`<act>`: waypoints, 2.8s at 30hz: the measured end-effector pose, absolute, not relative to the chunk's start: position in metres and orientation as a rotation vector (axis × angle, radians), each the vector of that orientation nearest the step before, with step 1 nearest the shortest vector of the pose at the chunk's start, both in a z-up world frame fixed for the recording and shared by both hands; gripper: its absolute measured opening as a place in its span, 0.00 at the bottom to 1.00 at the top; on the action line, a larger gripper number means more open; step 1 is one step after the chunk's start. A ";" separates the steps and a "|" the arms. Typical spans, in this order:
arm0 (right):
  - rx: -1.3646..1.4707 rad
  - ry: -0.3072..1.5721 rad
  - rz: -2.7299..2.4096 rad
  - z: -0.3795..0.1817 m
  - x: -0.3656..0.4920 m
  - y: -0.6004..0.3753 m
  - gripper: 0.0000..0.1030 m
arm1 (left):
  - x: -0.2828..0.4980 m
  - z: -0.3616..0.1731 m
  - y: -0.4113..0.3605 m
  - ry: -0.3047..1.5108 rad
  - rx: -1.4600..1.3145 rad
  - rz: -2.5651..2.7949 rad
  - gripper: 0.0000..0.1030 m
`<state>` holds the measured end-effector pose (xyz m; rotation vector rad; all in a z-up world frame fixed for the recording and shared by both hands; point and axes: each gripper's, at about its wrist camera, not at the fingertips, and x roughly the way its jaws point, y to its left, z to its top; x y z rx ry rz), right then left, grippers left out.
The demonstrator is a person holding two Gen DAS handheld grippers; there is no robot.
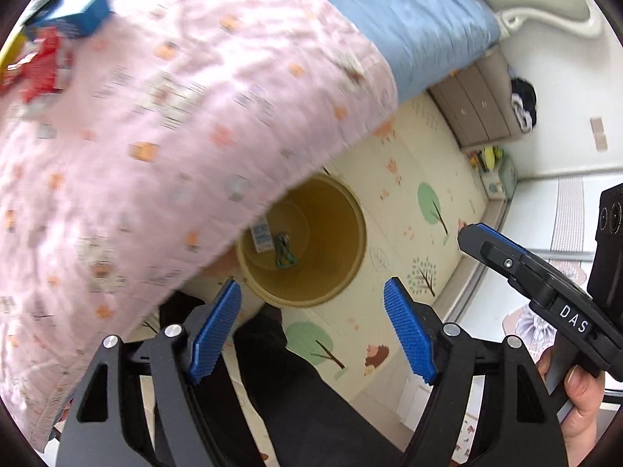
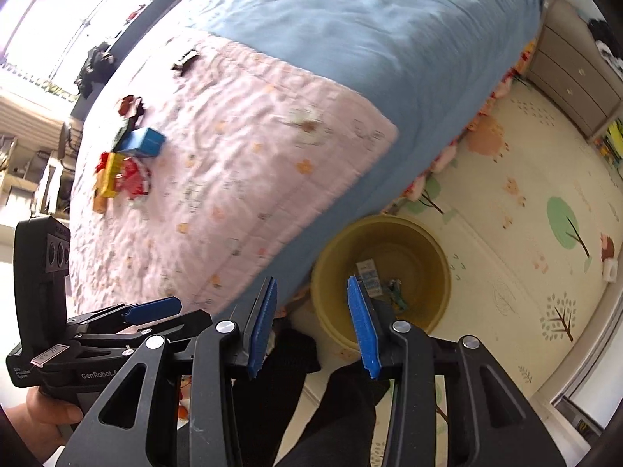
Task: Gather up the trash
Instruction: 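Move both tools back over the quilt toward the red wrappers, then grasp the crumpled red wrapper with the right gripper while the left grasps the red candy stick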
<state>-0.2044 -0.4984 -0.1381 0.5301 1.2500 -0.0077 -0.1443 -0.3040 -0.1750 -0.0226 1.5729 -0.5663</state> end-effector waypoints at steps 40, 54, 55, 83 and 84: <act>0.378 1.341 0.184 -0.175 0.053 -0.234 0.56 | 0.058 -0.151 -0.035 1.388 0.009 -0.476 0.76; 0.418 1.443 0.199 -0.228 0.097 -0.227 0.31 | 0.108 -0.186 -0.057 1.439 0.126 -0.570 0.76; 0.418 1.440 0.209 -0.226 0.097 -0.228 0.24 | 0.113 -0.186 -0.059 1.431 0.140 -0.569 0.76; 0.607 1.393 0.226 -0.205 0.082 -0.276 0.18 | 0.168 -0.232 -0.098 1.469 0.395 -0.755 0.20; 0.609 1.392 0.228 -0.204 0.083 -0.275 0.18 | 0.168 -0.231 -0.098 1.467 0.397 -0.738 0.19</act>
